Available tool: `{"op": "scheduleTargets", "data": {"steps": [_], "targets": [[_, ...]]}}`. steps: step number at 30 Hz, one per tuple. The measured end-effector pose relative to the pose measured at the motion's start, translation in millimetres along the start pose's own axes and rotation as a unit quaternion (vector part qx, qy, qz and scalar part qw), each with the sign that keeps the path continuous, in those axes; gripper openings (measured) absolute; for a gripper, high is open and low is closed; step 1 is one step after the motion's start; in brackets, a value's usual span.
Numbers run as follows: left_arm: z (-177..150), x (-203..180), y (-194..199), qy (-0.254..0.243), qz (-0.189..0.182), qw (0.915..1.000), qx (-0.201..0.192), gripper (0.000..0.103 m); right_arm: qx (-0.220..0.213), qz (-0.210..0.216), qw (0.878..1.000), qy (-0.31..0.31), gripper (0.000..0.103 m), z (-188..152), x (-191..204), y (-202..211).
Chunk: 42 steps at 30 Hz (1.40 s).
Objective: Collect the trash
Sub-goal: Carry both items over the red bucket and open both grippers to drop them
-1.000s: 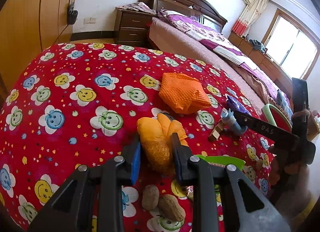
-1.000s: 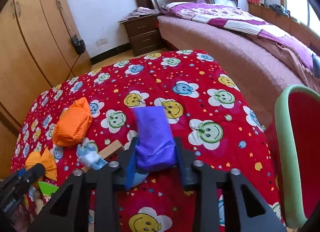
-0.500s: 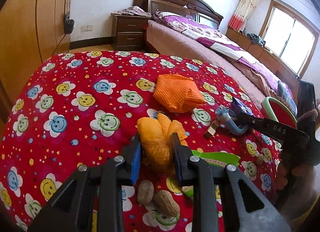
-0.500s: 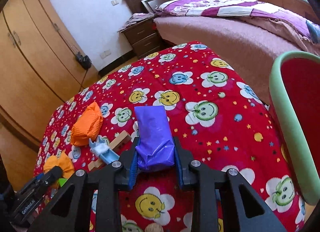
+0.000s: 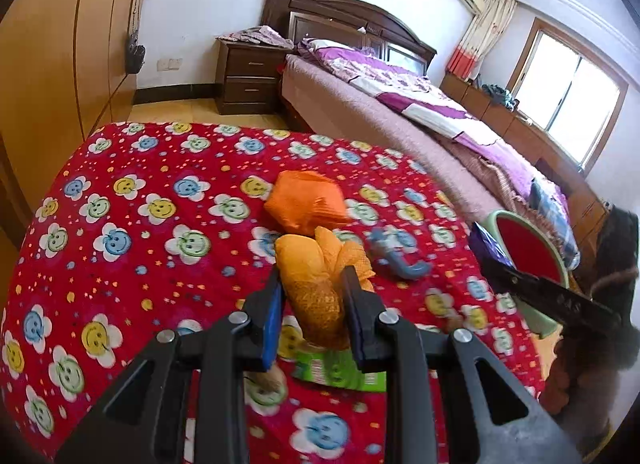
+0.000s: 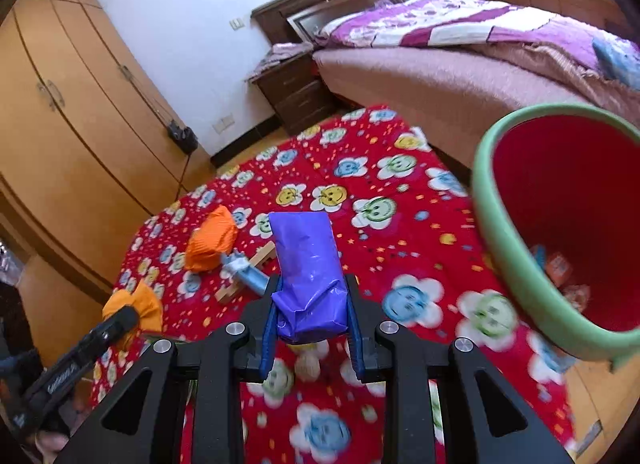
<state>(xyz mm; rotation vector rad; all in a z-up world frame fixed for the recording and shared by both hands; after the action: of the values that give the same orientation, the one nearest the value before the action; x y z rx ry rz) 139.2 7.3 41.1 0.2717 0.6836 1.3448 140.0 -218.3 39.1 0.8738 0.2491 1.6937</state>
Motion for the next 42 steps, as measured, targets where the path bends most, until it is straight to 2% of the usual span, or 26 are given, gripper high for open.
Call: {"op": "scheduleTargets", "data": {"steps": [7,15,20,29,37,42], "targets": [[3.8,-40.8,19.4,-0.002,-0.030,0.9995,-0.007,0.028,-0.037,0.005,0.999,-0.007,0.029,-3.0,-15.4,58.4],[4.8,-94.1,18.1,-0.017,-0.060,0.9981,-0.005,0.028,-0.074,-0.003,0.997,-0.020,0.029,1.8,-43.6,96.5],[5.0,-117.7,5.3,-0.023,-0.068,0.9974,0.000,0.028,-0.093,-0.007,0.995,-0.035,0.029,7.0,-67.9,110.3],[4.9,-169.6,-31.8,-0.052,-0.091,0.9942,0.023,0.028,-0.118,-0.042,0.989,-0.074,0.029,10.5,-126.0,125.5],[-1.7,-225.3,-63.3,-0.101,-0.119,0.9870,0.039,0.028,-0.127,-0.077,0.984,-0.095,0.029,10.0,-163.5,130.6],[-9.8,-253.6,-77.5,-0.146,-0.119,0.9817,0.031,0.028,-0.131,-0.090,0.982,-0.106,0.029,9.7,-179.8,130.9]]}}
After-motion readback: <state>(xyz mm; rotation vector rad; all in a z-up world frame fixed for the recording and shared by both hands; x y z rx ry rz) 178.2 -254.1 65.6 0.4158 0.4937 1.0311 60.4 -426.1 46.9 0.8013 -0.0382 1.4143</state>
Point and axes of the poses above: each gripper's, at about its wrist camera, not at the fingertips, and y roughly against the way its jaws point, x to its left, z to its top, the point moved 3 cm from there along -y, roughly the way its jaws point, and after that the axes turned 7 degrees about -x, right-handed, at the moved point
